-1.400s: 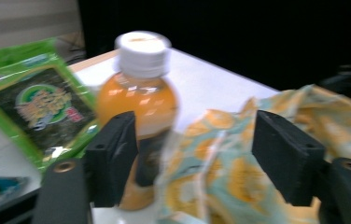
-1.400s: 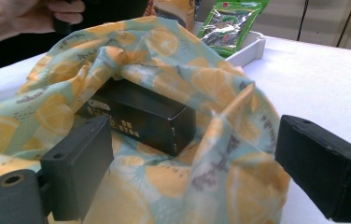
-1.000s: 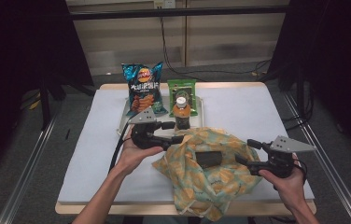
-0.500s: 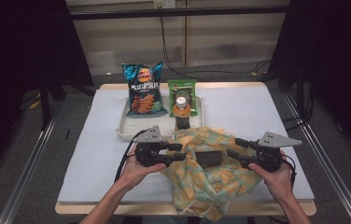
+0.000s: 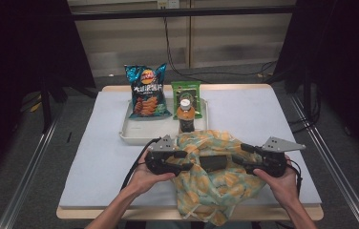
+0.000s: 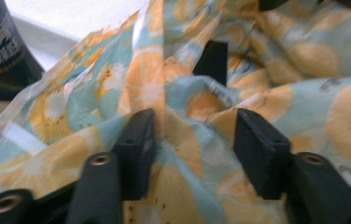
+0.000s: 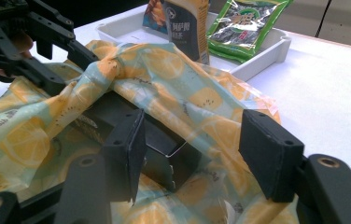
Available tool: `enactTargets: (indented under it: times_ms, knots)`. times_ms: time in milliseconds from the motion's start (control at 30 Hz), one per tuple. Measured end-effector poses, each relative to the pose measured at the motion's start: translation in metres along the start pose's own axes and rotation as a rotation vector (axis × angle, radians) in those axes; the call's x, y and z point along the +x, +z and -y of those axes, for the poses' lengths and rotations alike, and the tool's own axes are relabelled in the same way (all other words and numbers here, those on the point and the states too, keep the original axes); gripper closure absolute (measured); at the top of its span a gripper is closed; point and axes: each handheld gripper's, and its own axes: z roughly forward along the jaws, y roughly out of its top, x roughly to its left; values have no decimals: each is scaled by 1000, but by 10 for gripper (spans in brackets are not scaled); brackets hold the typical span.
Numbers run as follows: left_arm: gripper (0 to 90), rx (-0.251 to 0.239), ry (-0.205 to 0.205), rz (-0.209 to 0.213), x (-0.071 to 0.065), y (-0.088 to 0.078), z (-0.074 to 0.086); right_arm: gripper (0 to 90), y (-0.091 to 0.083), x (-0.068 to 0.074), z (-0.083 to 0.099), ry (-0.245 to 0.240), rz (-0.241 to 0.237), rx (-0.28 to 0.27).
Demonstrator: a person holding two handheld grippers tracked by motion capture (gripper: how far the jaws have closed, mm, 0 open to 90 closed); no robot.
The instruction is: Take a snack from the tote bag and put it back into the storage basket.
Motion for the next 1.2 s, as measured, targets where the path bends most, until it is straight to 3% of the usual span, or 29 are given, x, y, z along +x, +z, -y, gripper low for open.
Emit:
enactTargets:
  times_ms: [100, 233, 300, 533, 600, 733, 833, 1067, 1200]
  knots:
    - [616, -7, -14, -7, 3, 0, 1, 408, 0, 2, 2, -2, -3, 0]
    - [861, -10, -26, 2, 7, -1, 2, 395, 1, 2, 4, -1, -11, 10]
    - [900, -7, -38, 18, 10, -2, 3, 391, 0, 2, 4, 1, -12, 7]
    - [900, -34, -49, 43, 7, -17, -1, 375, 0, 2, 1, -1, -9, -3]
    - [900, -35, -43, 33, 7, -32, 2, 358, 0, 4, 0, -3, -6, -5]
    - [900, -45, -54, 21, 9, -43, 6, 358, 0, 6, -1, -9, -14, -9]
    - [900, -11, -50, 6, 10, -52, 15, 359, 0, 9, -3, -13, -15, -15]
    - [900, 12, -67, -19, 14, -63, 27, 360, 0, 14, -4, -18, -30, -15]
    - [898, -22, -111, -25, 18, -66, 36, 362, 4, 15, -1, -23, -34, 6]
